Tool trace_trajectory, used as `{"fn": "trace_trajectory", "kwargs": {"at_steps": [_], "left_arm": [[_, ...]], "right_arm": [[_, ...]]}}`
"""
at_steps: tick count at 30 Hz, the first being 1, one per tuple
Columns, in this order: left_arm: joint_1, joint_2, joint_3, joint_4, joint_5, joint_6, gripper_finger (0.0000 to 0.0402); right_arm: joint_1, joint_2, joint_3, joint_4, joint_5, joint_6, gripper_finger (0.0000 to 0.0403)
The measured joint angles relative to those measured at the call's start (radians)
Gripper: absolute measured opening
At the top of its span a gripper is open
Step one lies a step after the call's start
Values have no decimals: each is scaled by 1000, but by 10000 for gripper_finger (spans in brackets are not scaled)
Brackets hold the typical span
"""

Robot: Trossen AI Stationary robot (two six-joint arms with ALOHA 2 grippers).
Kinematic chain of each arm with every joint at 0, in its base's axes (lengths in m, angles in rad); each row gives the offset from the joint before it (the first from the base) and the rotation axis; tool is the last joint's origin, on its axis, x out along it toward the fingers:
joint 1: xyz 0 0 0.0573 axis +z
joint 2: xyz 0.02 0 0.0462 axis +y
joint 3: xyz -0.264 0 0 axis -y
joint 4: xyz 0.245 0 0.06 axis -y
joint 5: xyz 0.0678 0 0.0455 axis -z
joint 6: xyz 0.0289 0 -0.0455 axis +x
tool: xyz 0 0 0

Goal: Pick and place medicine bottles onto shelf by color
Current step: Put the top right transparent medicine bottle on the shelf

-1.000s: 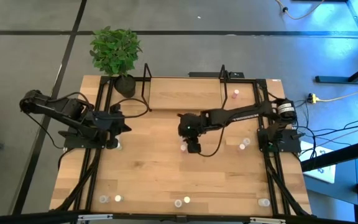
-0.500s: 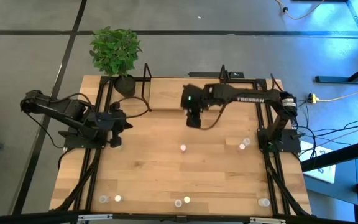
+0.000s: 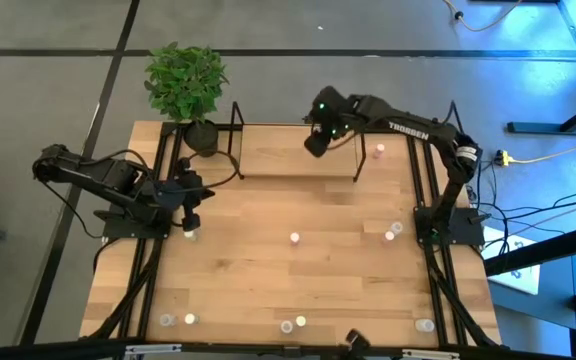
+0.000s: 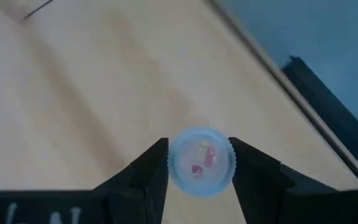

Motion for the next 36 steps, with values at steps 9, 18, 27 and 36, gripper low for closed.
{"fn": "trace_trajectory", "kwargs": {"at_steps": [9, 18, 27, 36], "left_arm": [[0, 0, 0, 0, -2, 0, 0], [0, 0, 0, 0, -2, 0, 0], [0, 0, 0, 0, -1, 0, 0], [0, 0, 0, 0, -1, 0, 0]], "right_arm": [[-34, 0, -1, 3, 207, 167, 157], [-46, 2, -1, -8, 128, -43, 157], [-83, 34, -2, -67, 27, -362, 158], [-115, 61, -2, -48, -43, -562, 158]]}}
